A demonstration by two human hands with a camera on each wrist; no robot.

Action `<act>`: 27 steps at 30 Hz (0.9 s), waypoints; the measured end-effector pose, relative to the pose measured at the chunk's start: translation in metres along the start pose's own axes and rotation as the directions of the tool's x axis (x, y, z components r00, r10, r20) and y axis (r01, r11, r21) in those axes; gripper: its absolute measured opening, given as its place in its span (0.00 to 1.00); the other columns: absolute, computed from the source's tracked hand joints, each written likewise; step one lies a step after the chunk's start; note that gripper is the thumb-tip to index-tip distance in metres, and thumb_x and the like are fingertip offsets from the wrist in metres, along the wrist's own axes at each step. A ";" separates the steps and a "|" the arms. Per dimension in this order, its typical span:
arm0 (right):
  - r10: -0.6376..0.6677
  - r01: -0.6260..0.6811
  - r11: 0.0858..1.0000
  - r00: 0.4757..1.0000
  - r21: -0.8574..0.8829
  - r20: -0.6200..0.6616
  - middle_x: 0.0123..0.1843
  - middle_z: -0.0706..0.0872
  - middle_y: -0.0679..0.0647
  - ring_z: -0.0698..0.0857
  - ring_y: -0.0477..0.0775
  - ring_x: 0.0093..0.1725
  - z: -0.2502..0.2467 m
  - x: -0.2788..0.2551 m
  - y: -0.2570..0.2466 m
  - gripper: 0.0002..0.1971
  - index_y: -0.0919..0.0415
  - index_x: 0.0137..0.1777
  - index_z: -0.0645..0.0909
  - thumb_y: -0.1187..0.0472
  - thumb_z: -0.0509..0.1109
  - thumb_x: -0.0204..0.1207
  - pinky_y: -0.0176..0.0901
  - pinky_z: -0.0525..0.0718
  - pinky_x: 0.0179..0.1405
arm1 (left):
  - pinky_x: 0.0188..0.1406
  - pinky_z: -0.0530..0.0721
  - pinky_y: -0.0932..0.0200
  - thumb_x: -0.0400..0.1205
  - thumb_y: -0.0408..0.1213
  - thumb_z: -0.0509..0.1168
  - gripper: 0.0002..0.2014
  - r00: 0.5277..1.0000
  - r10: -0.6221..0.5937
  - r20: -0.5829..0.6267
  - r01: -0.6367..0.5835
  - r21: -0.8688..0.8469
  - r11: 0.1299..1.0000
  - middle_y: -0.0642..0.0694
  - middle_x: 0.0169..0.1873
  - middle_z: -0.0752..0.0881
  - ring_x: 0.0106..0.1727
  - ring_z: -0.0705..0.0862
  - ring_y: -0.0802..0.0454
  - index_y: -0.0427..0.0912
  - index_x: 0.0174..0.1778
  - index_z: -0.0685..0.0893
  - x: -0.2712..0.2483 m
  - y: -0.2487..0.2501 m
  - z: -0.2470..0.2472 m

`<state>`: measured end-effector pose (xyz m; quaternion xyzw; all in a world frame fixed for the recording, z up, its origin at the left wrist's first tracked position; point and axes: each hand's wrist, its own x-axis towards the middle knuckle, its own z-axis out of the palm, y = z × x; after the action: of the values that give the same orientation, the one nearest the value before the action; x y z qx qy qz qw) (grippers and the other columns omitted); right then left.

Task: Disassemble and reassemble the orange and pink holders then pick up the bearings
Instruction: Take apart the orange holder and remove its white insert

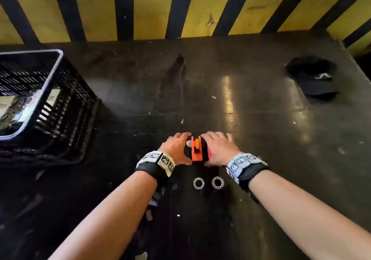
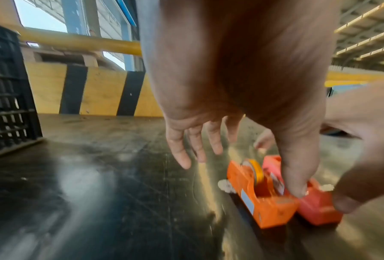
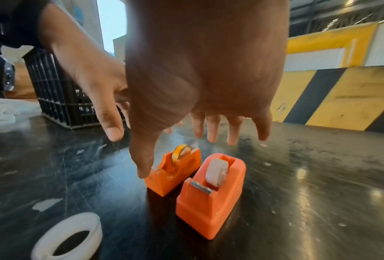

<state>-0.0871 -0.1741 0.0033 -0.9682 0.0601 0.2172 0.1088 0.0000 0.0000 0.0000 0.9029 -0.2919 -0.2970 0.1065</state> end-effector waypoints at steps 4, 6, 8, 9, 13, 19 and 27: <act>0.007 -0.007 0.994 1.000 -0.107 0.001 0.87 0.66 0.52 0.64 0.62 0.86 0.005 0.021 -0.005 0.57 0.53 0.87 0.61 0.37 0.84 0.59 0.78 0.53 0.83 | 0.77 0.75 0.32 0.67 0.49 0.83 0.60 0.997 -0.037 0.073 0.032 0.073 0.997 0.47 0.87 0.65 0.83 0.68 0.36 0.51 0.90 0.52 0.016 0.003 0.012; 0.001 -0.001 0.992 1.000 -0.127 -0.001 0.87 0.66 0.53 0.64 0.62 0.86 0.010 0.029 -0.006 0.57 0.54 0.86 0.62 0.36 0.83 0.59 0.79 0.50 0.83 | 0.77 0.72 0.30 0.68 0.48 0.83 0.60 0.995 -0.037 0.088 0.030 0.088 0.996 0.47 0.87 0.64 0.84 0.66 0.37 0.50 0.91 0.51 0.022 0.003 0.017; -0.007 0.004 0.992 1.000 -0.124 -0.023 0.86 0.68 0.53 0.65 0.62 0.85 0.014 0.032 -0.004 0.56 0.54 0.85 0.63 0.34 0.82 0.59 0.80 0.48 0.83 | 0.79 0.70 0.28 0.69 0.47 0.83 0.60 0.996 -0.019 0.091 0.013 0.072 0.997 0.47 0.87 0.64 0.85 0.65 0.37 0.50 0.90 0.51 0.026 0.001 0.020; -0.013 0.008 0.994 0.999 -0.113 -0.044 0.84 0.69 0.54 0.67 0.61 0.84 0.016 0.033 -0.004 0.54 0.54 0.84 0.65 0.34 0.81 0.60 0.81 0.48 0.83 | 0.80 0.70 0.28 0.69 0.47 0.82 0.59 0.996 -0.015 0.087 0.009 0.059 0.998 0.46 0.86 0.65 0.85 0.65 0.37 0.50 0.90 0.52 0.027 -0.001 0.021; -0.046 0.043 0.998 0.997 -0.044 -0.070 0.79 0.75 0.53 0.71 0.59 0.82 0.018 0.034 -0.002 0.52 0.56 0.80 0.68 0.36 0.81 0.57 0.80 0.47 0.84 | 0.80 0.69 0.27 0.68 0.46 0.82 0.56 0.998 0.024 0.064 -0.025 0.010 1.000 0.46 0.86 0.67 0.86 0.65 0.38 0.51 0.88 0.56 0.028 -0.003 0.021; -0.113 0.142 0.978 0.976 0.150 -0.185 0.70 0.82 0.51 0.78 0.55 0.77 0.016 0.017 0.003 0.51 0.53 0.77 0.65 0.36 0.78 0.54 0.73 0.47 0.87 | 0.77 0.75 0.33 0.63 0.50 0.82 0.54 0.993 0.114 -0.044 -0.118 -0.125 0.985 0.46 0.75 0.79 0.81 0.72 0.41 0.56 0.83 0.59 0.009 -0.018 0.011; -0.086 0.145 0.949 0.973 0.279 -0.213 0.63 0.84 0.53 0.83 0.58 0.65 0.015 -0.004 0.008 0.52 0.55 0.78 0.65 0.37 0.81 0.56 0.50 0.76 0.73 | 0.76 0.75 0.35 0.62 0.57 0.79 0.54 0.995 -0.018 -0.097 0.018 -0.001 1.000 0.48 0.80 0.72 0.80 0.71 0.41 0.51 0.83 0.60 -0.019 -0.056 0.006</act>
<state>-0.0984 -0.1779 -0.0100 -0.9600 0.0452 0.1016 0.2570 0.0095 0.0561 -0.0164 0.9189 -0.2782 -0.2537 0.1179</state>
